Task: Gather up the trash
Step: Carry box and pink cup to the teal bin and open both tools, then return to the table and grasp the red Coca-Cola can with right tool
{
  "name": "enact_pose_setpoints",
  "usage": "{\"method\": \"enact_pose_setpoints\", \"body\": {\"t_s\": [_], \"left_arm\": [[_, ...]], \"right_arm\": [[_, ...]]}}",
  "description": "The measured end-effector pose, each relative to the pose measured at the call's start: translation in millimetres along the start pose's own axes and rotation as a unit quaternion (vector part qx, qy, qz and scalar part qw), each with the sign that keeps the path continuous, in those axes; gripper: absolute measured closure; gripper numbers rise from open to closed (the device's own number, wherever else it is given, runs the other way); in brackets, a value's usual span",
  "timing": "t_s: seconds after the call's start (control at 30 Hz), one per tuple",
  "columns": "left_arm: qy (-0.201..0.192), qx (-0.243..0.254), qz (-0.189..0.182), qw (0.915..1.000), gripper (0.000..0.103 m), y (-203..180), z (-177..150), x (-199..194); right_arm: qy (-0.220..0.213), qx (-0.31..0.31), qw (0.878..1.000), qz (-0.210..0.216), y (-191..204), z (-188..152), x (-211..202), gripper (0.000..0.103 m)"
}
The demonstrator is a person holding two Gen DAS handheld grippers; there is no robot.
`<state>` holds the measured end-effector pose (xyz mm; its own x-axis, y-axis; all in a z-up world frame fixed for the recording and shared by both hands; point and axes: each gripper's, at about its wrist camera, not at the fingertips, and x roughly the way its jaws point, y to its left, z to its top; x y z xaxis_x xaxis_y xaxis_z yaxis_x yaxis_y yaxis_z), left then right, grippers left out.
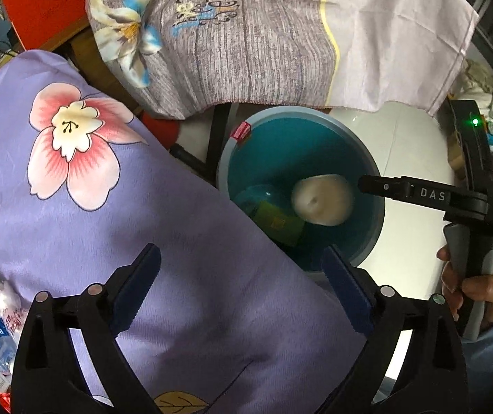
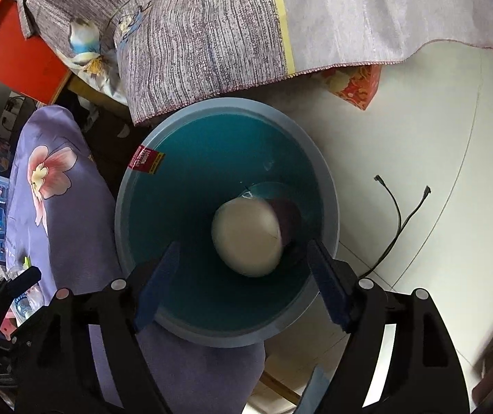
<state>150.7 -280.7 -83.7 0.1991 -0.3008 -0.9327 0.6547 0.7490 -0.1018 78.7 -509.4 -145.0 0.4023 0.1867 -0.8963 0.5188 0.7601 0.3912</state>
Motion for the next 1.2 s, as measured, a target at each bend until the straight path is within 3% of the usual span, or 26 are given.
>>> {"method": "enact_pose_setpoints", "body": {"t_s": [0.6, 0.9, 1.2], "left_arm": [[-0.037, -0.022, -0.020, 0.9989, 0.005, 17.9, -41.4, -49.9], [-0.058, -0.073, -0.002, 0.9957, 0.005, 68.7, -112.2, -93.4], [-0.088, -0.153, 0.034, 0.9837, 0.005, 142.7, -198.1, -148.0]], "right_arm": [[-0.023, -0.060, 0.998, -0.021, 60.6, -32.2, -51.0, 0.023], [-0.002, -0.125, 0.992, -0.016, 129.9, -81.9, -56.4, 0.023], [0.056, -0.218, 0.974, 0.009, 220.4, -151.8, -48.9, 0.023]]}}
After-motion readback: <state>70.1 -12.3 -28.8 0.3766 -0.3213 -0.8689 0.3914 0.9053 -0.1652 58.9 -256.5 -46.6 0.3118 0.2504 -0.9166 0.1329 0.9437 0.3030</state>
